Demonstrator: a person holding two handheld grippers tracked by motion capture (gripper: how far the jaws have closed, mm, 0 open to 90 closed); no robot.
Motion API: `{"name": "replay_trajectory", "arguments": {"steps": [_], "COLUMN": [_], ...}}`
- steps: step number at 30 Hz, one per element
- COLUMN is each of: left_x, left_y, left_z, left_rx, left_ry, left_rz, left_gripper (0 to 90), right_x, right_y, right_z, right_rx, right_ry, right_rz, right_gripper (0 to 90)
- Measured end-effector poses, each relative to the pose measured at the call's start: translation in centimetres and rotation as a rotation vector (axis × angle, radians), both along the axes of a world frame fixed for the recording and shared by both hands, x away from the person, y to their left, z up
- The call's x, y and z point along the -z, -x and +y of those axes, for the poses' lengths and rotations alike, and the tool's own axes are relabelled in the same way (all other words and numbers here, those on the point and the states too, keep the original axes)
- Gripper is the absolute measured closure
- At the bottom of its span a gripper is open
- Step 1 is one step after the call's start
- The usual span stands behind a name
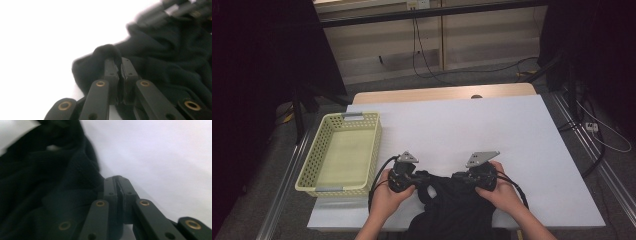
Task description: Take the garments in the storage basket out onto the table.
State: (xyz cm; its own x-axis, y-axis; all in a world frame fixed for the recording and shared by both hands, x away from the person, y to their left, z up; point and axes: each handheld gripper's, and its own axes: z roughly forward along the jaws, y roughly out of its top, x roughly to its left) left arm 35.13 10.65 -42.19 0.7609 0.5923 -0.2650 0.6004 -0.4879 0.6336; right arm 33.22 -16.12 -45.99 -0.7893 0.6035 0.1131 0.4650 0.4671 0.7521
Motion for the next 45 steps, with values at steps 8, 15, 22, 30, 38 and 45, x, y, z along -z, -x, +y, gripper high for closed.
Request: {"name": "replay_trajectory", "arguments": {"steps": [8, 15, 22, 30, 38, 45], "left_x": [-0.6, -1.0, -1.2, -1.2, -3.3, -6.5], "left_y": [-1.6, -1.5, -1.3, -1.5, -2.7, -4.8], "left_z": [0.0, -0.3, 0.1, 0.5, 2.4, 1.7], "left_rx": [-0.024, -0.001, 0.006, -0.022, -0.111, -0.152], "left_ry": [0.028, 0.037, 0.027, 0.017, 0.026, 0.011], "left_rz": [-0.001, -0.009, -0.015, -0.027, -0.088, -0.147], "left_gripper": [85.9, 85.8, 85.9, 85.9, 85.9, 85.9], "right_x": [0.1, -0.1, -0.4, -0.9, -3.5, -6.5], "right_y": [1.8, 3.2, 4.3, 2.7, 1.1, -0.8], "right_z": [0.8, 1.1, 1.2, -0.2, -5.1, -7.8], "right_rx": [-0.133, -0.222, -0.306, -0.051, 0.186, 0.274], "right_ry": [-0.060, -0.086, -0.114, -0.047, -0.159, -0.188], "right_rz": [0.041, 0.071, 0.121, -0.011, -0.107, -0.169], "right_gripper": [86.4, 86.5, 86.4, 86.7, 87.0, 87.0]}}
